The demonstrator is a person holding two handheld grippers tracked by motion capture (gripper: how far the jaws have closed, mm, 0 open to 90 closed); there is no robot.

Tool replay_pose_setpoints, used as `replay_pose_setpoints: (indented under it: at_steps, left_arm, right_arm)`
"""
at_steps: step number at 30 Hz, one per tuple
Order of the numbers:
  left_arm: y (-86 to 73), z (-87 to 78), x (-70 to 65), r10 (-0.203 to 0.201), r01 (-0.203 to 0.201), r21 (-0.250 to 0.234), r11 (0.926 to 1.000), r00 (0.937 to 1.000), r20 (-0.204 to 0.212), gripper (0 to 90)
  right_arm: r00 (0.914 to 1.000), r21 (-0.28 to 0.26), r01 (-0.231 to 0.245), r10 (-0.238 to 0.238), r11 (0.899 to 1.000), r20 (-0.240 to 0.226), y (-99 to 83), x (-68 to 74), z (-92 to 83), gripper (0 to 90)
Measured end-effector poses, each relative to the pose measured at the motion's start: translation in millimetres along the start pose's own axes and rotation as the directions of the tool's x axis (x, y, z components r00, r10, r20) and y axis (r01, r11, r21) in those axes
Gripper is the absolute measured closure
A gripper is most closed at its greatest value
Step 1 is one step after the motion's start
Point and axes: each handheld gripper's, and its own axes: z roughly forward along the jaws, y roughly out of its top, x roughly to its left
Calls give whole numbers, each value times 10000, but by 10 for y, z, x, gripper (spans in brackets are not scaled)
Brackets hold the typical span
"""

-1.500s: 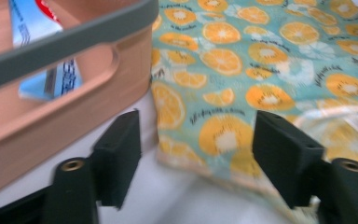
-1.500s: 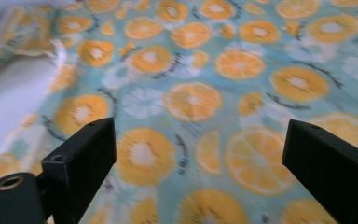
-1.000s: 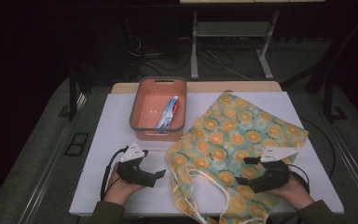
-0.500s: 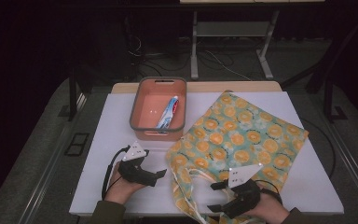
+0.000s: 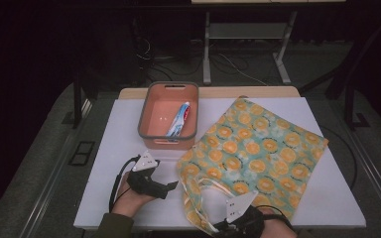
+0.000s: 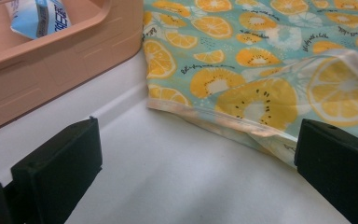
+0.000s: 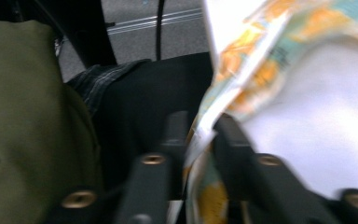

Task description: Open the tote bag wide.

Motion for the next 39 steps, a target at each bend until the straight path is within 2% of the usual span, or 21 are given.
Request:
replay_pose_setpoints:
  at_steps: [2, 6, 7, 8, 10, 12, 14, 15, 16, 20, 22, 25, 27, 30, 31, 33, 34, 35, 36, 38, 39]
  left_arm:
    - [1, -1, 0, -15, 15, -19, 10000, 10000, 8, 0]
    - [0, -14, 5, -64, 64, -85, 9999, 10000, -40, 0]
    - [0, -14, 5, -64, 64, -85, 9999, 10000, -40, 0]
    - [-1, -15, 7, -68, 68, -75, 9999, 10000, -31, 0]
    - [0, -13, 5, -57, 57, -61, 10000, 10000, -38, 0]
    - [0, -13, 5, -53, 53, -66, 10000, 10000, -37, 0]
    - [0, -13, 7, -54, 54, -51, 10000, 10000, -38, 0]
    - [0, -13, 7, -54, 54, -51, 10000, 10000, -38, 0]
    - [0, -11, 9, -45, 45, -37, 10000, 10000, -43, 0]
    - [-3, -10, 15, -76, 76, -29, 10000, 10000, -36, 0]
    - [-5, -9, 20, -81, 81, -20, 10000, 10000, -40, 0]
    - [-10, -6, 31, -128, 128, -40, 9999, 9999, -32, 0]
    - [-13, -5, 37, -176, 176, -55, 9998, 9998, -24, 0]
    - [-14, -3, 34, -166, 166, -40, 9999, 9999, 2, 0]
    - [-13, -2, 34, -141, 141, -16, 9999, 9999, 12, 0]
    - [-14, 2, 34, -126, 126, 30, 9999, 9999, 2, 0]
    - [-14, 4, 35, -130, 130, 28, 9999, 9999, 9, 0]
    - [-13, 5, 34, -133, 133, 39, 9999, 9999, 6, 0]
    - [-12, 5, 31, -126, 126, 44, 9999, 9999, 3, 0]
    - [-11, 2, 24, -128, 128, 44, 9999, 9999, 8, 0]
    - [-11, 0, 24, -108, 108, 46, 9999, 9999, 9, 0]
  right_arm:
    - [9999, -235, -80, 84, 9997, 144, 6, -42, -73, 882]
    - [9966, -909, -299, 367, 9954, 743, 15, -190, -314, 887]
    - [9966, -909, -299, 367, 9954, 743, 15, -190, -314, 887]
    - [9903, -1291, -505, 664, 9903, 1218, 9, -302, -471, 887]
    - [9798, -1678, -722, 1013, 9832, 1723, -17, -434, -629, 888]
    - [9641, -1937, -929, 1369, 9767, 2275, -58, -581, -777, 888]
    - [9433, -2181, -1139, 1744, 9693, 2824, -105, -727, -923, 888]
    - [9433, -2181, -1139, 1744, 9693, 2824, -105, -727, -923, 888]
    - [9236, -2506, -1376, 2155, 9583, 3171, -158, -875, -1063, 888]
    - [8749, -2908, -1810, 2889, 9395, 3888, -269, -1141, -1280, 888]
    - [8517, -3007, -2068, 3226, 9310, 4130, -328, -1268, -1349, 888]
    - [8118, -3100, -2464, 3703, 9183, 4516, -430, -1451, -1428, 888]
    - [7798, -3074, -2710, 3953, 9122, 4855, -507, -1561, -1468, 888]
    - [7407, -3116, -3222, 4430, 8939, 5051, -642, -1696, -1513, 887]
    - [7407, -3116, -3222, 4430, 8939, 5051, -642, -1696, -1513, 887]
    - [7189, -3026, -3605, 4695, 8823, 5126, -740, -1762, -1503, 887]
    - [7056, -2745, -3916, 4781, 8782, 5230, -833, -1815, -1464, 886]
    - [7056, -2745, -3916, 4781, 8782, 5230, -833, -1815, -1464, 886]
    - [7002, -2591, -4045, 4793, 8771, 5291, -868, -1833, -1439, 886]
    - [6962, -2349, -4244, 4810, 8745, 5329, -907, -1859, -1401, 877]
    - [6973, -2298, -4278, 4809, 8742, 5315, -905, -1860, -1382, 808]
